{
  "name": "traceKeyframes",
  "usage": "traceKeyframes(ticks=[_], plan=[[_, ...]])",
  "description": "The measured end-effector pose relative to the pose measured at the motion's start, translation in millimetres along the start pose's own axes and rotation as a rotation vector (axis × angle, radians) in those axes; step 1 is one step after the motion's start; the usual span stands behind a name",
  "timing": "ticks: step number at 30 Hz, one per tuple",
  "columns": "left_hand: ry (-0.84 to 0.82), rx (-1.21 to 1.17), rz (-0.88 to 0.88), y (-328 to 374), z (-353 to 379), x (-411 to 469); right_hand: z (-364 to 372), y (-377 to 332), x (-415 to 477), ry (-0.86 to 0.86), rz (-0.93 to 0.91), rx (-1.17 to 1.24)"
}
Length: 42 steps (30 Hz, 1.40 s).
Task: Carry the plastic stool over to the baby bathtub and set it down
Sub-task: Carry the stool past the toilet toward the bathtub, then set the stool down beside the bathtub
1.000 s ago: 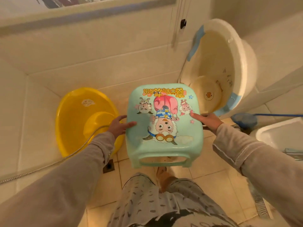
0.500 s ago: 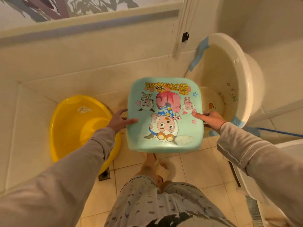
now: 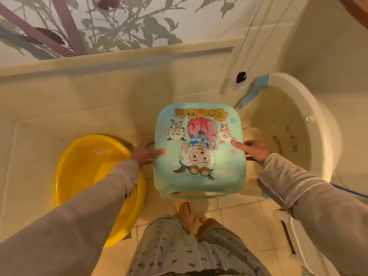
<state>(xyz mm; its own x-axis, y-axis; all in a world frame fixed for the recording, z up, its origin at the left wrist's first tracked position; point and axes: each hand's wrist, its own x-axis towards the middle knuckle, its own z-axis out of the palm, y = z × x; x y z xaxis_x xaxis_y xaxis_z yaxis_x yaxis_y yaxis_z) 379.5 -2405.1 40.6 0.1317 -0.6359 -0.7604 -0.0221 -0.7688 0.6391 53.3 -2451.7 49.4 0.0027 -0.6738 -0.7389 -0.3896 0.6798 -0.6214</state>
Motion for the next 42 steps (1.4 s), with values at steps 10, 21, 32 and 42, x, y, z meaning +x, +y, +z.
traceKeyframes(ticks=[10, 21, 32, 42], plan=[[-0.047, 0.071, -0.08, 7, 12, 35, -15, 2, 33, -0.08, 0.047, 0.033], [0.0, -0.08, -0.238, 2, 50, 94, -39, -2, 120, -0.196, 0.106, 0.061], [0.027, -0.098, -0.241, -73, 73, 212, -20, 60, 255, -0.287, 0.122, 0.002], [0.006, -0.145, -0.306, -129, 88, 282, -2, 111, 324, -0.273, 0.117, 0.019]])
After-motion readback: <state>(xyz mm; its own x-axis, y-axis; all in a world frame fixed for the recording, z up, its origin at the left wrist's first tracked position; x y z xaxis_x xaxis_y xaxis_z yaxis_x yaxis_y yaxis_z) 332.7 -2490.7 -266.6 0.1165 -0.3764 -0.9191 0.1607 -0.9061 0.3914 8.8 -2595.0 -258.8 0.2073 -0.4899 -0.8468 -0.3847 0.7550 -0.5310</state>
